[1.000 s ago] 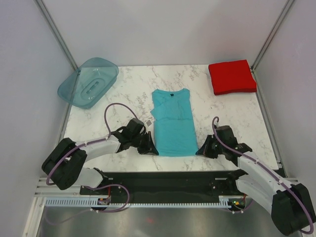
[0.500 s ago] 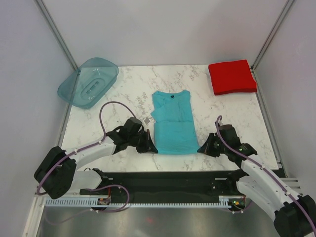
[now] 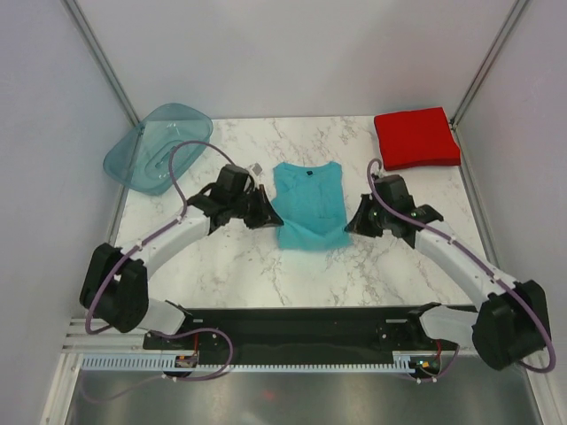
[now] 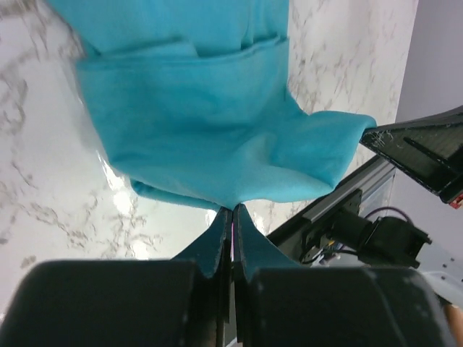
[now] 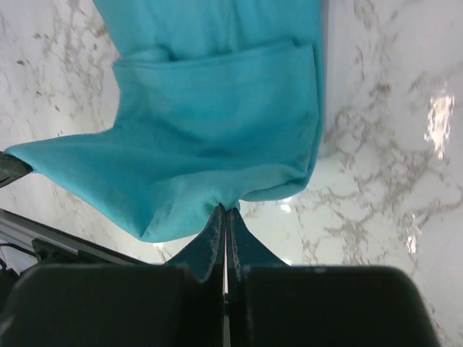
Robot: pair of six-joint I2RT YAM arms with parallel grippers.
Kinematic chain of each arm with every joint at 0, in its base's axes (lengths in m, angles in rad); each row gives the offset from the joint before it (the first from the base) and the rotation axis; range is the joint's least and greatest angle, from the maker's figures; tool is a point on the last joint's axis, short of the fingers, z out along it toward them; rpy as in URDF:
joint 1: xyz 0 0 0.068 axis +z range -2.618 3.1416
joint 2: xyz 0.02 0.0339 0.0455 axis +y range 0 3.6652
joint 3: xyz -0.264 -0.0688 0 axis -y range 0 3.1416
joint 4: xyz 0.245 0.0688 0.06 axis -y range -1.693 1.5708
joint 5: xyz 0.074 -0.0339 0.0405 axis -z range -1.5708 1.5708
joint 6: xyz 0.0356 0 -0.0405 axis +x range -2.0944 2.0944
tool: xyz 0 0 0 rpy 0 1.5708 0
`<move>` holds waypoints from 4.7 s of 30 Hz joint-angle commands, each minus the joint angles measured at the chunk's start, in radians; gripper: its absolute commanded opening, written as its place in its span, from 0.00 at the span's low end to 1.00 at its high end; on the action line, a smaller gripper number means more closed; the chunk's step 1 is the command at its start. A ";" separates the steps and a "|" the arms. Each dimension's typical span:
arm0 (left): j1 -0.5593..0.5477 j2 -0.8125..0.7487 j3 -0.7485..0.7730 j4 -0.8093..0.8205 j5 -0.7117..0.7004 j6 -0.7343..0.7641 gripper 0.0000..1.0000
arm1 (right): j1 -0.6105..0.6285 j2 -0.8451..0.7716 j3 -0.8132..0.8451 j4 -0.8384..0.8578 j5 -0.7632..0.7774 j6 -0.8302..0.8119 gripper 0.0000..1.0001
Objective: Fold and stack the t-shirts
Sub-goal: Fold the tshirt
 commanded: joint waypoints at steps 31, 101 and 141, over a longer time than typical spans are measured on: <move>0.296 1.040 1.223 -0.021 0.131 0.222 0.02 | -0.176 1.091 1.137 0.068 0.014 -0.121 0.00; 0.287 0.641 0.563 -0.064 0.166 0.565 0.46 | -0.163 0.751 0.615 0.031 -0.276 -0.619 0.60; 0.347 0.910 0.853 -0.057 0.158 0.556 0.02 | -0.274 1.102 0.821 0.267 -0.621 -0.573 0.46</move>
